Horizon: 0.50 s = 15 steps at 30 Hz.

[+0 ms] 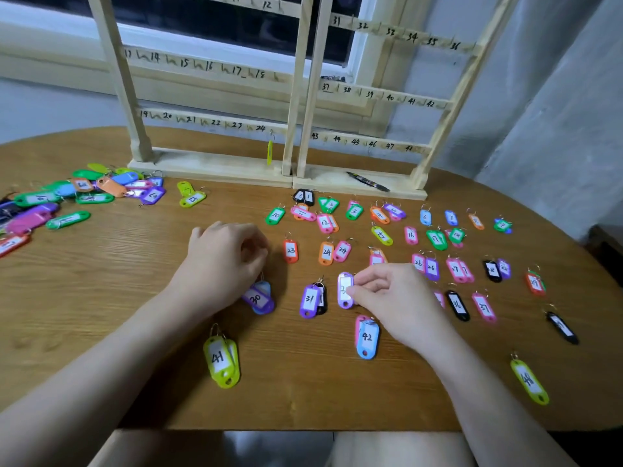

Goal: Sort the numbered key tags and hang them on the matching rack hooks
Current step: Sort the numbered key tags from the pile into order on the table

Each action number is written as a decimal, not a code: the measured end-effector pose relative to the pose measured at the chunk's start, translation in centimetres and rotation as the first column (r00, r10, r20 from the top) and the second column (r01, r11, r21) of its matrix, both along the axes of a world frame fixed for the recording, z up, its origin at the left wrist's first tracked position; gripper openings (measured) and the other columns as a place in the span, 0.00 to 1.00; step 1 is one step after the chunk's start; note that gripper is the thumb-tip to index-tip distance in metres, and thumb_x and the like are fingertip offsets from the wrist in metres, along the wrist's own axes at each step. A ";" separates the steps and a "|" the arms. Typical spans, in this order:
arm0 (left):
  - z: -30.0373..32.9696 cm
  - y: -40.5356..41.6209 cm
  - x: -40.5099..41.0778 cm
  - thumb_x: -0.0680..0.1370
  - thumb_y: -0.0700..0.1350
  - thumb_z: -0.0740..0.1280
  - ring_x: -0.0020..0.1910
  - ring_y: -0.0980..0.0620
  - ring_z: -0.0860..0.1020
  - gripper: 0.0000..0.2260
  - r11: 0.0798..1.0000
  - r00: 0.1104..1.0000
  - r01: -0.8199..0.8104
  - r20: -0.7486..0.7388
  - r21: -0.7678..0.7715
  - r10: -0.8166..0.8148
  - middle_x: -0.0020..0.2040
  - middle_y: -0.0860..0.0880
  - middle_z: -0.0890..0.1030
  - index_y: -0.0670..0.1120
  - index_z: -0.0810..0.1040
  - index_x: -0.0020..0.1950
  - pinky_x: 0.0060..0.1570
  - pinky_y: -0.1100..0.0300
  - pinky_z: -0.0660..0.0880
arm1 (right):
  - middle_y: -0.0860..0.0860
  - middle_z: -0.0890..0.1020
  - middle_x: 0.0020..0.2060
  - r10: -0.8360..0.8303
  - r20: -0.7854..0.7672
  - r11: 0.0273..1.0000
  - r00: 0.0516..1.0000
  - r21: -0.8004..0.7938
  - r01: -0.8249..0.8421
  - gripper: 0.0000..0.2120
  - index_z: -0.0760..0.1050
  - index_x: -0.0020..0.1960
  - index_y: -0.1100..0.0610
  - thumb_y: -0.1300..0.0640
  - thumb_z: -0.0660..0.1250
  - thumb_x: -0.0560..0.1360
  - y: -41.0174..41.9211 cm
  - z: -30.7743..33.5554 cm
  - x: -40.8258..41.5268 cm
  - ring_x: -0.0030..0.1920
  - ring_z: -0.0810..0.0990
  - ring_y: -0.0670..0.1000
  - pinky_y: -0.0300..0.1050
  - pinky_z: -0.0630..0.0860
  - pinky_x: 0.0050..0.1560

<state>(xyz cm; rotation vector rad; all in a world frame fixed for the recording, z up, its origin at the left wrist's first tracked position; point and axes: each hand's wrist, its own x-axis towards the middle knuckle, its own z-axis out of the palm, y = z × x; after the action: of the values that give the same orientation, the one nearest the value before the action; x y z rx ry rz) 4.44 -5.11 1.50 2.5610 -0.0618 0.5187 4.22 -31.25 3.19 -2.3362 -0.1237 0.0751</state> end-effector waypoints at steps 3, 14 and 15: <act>0.0 0.2 0.1 0.77 0.49 0.69 0.51 0.48 0.78 0.01 1.000 1.000 0.001 0.011 -0.011 -0.001 0.41 0.59 0.80 0.56 0.81 0.46 0.54 0.49 0.66 | 0.44 0.86 0.34 0.008 -0.006 0.998 1.000 -0.054 -0.008 0.03 0.83 0.46 0.49 0.52 0.76 0.74 0.3 0.0 0.2 0.37 0.83 0.41 0.41 0.80 0.42; 0.4 1.4 0.2 0.77 0.49 0.69 0.51 0.49 0.79 0.03 0.999 1.000 -0.012 -0.020 -0.035 0.011 0.40 0.59 0.79 0.58 0.78 0.44 0.57 0.48 0.69 | 0.43 0.85 0.32 0.008 0.057 0.994 0.998 -0.110 -0.002 0.03 0.83 0.44 0.48 0.54 0.73 0.77 0.2 0.7 0.9 0.36 0.83 0.42 0.42 0.79 0.40; 0.5 1.7 0.1 0.77 0.49 0.69 0.50 0.49 0.79 0.04 0.999 1.000 -0.015 -0.023 -0.046 0.014 0.40 0.60 0.79 0.59 0.77 0.44 0.58 0.46 0.71 | 0.43 0.84 0.32 0.010 0.075 0.995 0.997 -0.101 -0.003 0.04 0.83 0.43 0.48 0.53 0.73 0.76 0.4 0.8 1.1 0.35 0.82 0.42 0.41 0.78 0.39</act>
<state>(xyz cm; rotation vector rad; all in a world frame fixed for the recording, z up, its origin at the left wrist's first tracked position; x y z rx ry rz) 4.57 -3.41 1.99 2.5237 -0.0229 0.4914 5.28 -30.84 4.00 -2.4400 -0.1686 -0.0037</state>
